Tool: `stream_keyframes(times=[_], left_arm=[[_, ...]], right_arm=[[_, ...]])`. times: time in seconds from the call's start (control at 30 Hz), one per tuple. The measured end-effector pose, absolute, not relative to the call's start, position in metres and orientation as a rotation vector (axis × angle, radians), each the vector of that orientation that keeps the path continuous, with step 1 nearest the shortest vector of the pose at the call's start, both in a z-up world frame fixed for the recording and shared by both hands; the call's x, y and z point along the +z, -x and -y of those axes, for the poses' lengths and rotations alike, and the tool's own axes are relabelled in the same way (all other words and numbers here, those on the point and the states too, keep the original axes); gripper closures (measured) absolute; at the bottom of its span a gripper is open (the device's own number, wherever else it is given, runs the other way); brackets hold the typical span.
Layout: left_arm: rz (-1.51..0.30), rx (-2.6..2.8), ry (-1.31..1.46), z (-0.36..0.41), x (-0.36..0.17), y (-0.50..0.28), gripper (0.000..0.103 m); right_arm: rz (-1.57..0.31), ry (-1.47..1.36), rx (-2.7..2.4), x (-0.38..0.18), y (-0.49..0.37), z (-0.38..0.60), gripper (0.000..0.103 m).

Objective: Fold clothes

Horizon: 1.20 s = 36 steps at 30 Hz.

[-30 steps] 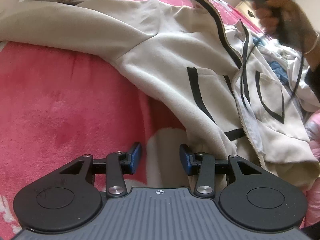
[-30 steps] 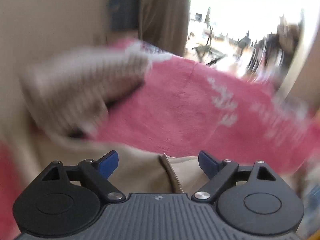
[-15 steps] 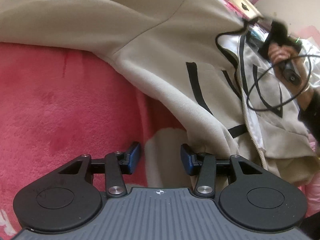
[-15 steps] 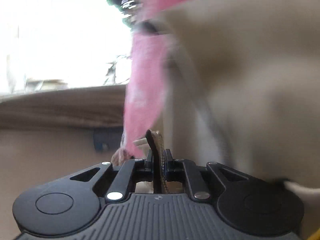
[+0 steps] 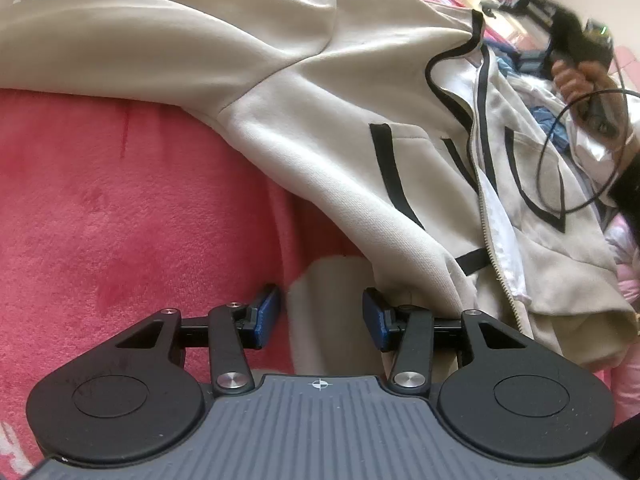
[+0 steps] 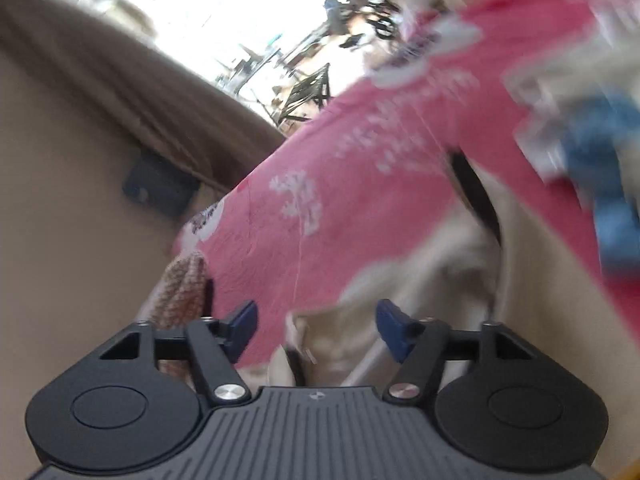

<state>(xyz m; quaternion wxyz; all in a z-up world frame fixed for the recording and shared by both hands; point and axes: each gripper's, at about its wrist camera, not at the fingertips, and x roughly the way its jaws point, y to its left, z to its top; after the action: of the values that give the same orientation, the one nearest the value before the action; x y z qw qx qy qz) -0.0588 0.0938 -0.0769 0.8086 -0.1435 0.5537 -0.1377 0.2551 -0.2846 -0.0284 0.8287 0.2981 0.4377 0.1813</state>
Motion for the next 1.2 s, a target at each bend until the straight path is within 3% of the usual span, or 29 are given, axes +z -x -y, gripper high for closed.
stream_keyframes(times=[0.07, 0.27, 0.33, 0.4, 0.43, 0.5, 0.57, 0.87, 1.03, 1.13, 1.17, 1.2], left_arm=[[-1.185, -0.293, 0.305, -0.093, -0.077, 0.058, 0.057], [-1.182, -0.290, 0.298, -0.093, -0.078, 0.059, 0.056], [-1.177, -0.288, 0.301, -0.095, -0.079, 0.061, 0.056], [-1.173, -0.286, 0.312, -0.096, -0.080, 0.062, 0.056], [-1.173, -0.287, 0.315, -0.096, -0.080, 0.062, 0.056], [-1.173, -0.289, 0.322, -0.097, -0.080, 0.062, 0.056], [-1.177, -0.295, 0.328, -0.099, -0.080, 0.061, 0.056], [-1.200, -0.303, 0.327, -0.099, -0.081, 0.058, 0.056], [-1.205, -0.291, 0.340, -0.099, -0.082, 0.057, 0.056], [-1.203, -0.288, 0.342, -0.098, -0.083, 0.057, 0.056], [-1.203, -0.288, 0.343, -0.097, -0.083, 0.057, 0.056], [-1.203, -0.287, 0.344, -0.097, -0.083, 0.058, 0.055]], right_arm=[[-0.997, -0.554, 0.443, -0.025, -0.280, 0.253, 0.019], [-1.329, -0.376, 0.478, -0.066, -0.314, 0.185, 0.022], [-1.391, -0.287, 0.461, -0.080, -0.315, 0.173, 0.042], [-1.394, -0.261, 0.503, -0.082, -0.307, 0.169, 0.073], [-1.380, -0.281, 0.526, -0.080, -0.304, 0.167, 0.081], [-1.297, -0.354, 0.553, -0.068, -0.300, 0.177, 0.094], [-1.197, -0.459, 0.579, -0.056, -0.302, 0.187, 0.096], [-0.990, -0.603, 0.569, -0.087, -0.333, 0.165, 0.096], [-1.085, -0.641, 0.487, -0.133, -0.352, 0.159, 0.098], [-1.083, -0.804, 0.487, -0.132, -0.353, 0.182, 0.072], [-1.057, -0.815, 0.464, -0.126, -0.352, 0.191, 0.053], [-1.017, -0.822, 0.440, -0.118, -0.350, 0.202, 0.045]])
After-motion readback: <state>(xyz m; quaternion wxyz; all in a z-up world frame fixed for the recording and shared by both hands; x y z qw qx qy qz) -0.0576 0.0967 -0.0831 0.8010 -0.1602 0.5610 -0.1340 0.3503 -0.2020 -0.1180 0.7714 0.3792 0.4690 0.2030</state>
